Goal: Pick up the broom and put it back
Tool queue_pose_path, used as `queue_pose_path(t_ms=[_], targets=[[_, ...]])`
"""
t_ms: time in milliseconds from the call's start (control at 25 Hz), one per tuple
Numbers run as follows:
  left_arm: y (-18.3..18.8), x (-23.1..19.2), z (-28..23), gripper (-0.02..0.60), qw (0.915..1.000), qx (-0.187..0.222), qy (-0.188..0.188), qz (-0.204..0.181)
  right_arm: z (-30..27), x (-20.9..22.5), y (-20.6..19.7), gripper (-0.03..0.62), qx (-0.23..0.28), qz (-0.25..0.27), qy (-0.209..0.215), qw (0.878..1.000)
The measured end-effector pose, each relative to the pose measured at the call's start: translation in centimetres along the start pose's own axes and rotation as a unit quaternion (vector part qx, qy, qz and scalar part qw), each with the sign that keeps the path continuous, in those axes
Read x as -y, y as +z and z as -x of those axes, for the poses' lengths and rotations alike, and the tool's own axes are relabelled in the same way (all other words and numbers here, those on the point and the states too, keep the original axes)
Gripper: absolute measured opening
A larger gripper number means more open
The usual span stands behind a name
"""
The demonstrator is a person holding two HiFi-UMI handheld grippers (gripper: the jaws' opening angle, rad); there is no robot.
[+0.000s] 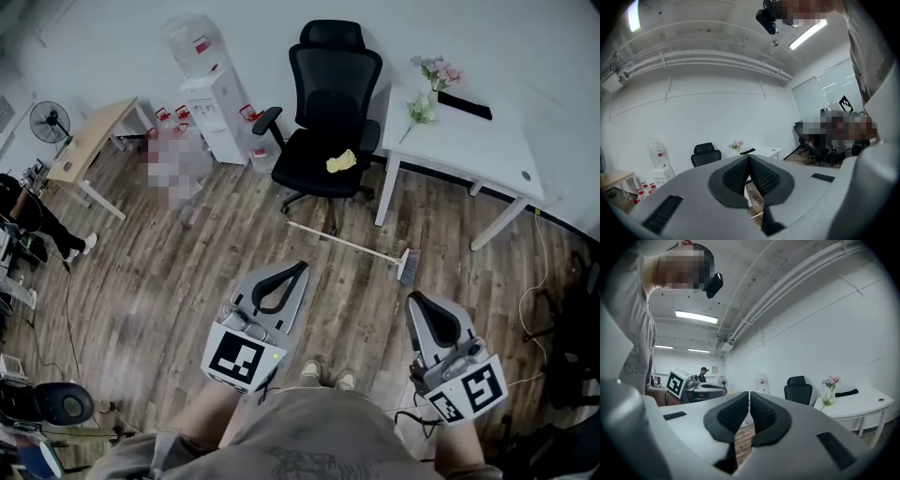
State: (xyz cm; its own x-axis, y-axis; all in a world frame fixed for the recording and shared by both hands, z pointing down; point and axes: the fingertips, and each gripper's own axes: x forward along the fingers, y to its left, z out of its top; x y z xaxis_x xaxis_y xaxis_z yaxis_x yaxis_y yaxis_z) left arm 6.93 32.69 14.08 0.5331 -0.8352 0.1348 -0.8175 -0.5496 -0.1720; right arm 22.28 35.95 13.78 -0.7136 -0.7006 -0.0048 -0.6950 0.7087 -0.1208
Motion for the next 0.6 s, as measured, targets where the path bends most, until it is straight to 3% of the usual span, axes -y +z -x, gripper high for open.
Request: queue_pose_path(t_ms=[160, 200, 240, 280, 600], targets=[[0.0, 0.5, -0.2, 0.017, 0.9998, -0.001, 0.019, -0.001, -0.3, 0.8, -1.0, 0.037, -0.006, -0.003, 0.027, 1.0], [-0.2, 0.5, -0.1, 0.017, 0.9997, -0.003, 0.025, 0.001, -0.5, 1.0, -1.2, 0.066, -0.008, -0.003, 0.031, 0.999], [-0.4, 0.5, 0.1, 0.017, 0.9995, -0.005, 0.032, 0.004, -0.7, 1.2, -1.5, 0.157, -0.011, -0.003, 0.034, 0.999], [-0.6, 0.3, 0.2, 0.017, 0.9992, -0.006, 0.038, 0.007, -0.8, 1.3, -1.8, 0.189, -0.014, -0.003, 0.036, 0.999], [-2.8, -3.7, -0.1, 0.017, 0.9969, -0.012, 0.078, 0.0, -4.6, 2.3, -3.8, 0.207, -0.04, 0.0, 0.064, 0.997]])
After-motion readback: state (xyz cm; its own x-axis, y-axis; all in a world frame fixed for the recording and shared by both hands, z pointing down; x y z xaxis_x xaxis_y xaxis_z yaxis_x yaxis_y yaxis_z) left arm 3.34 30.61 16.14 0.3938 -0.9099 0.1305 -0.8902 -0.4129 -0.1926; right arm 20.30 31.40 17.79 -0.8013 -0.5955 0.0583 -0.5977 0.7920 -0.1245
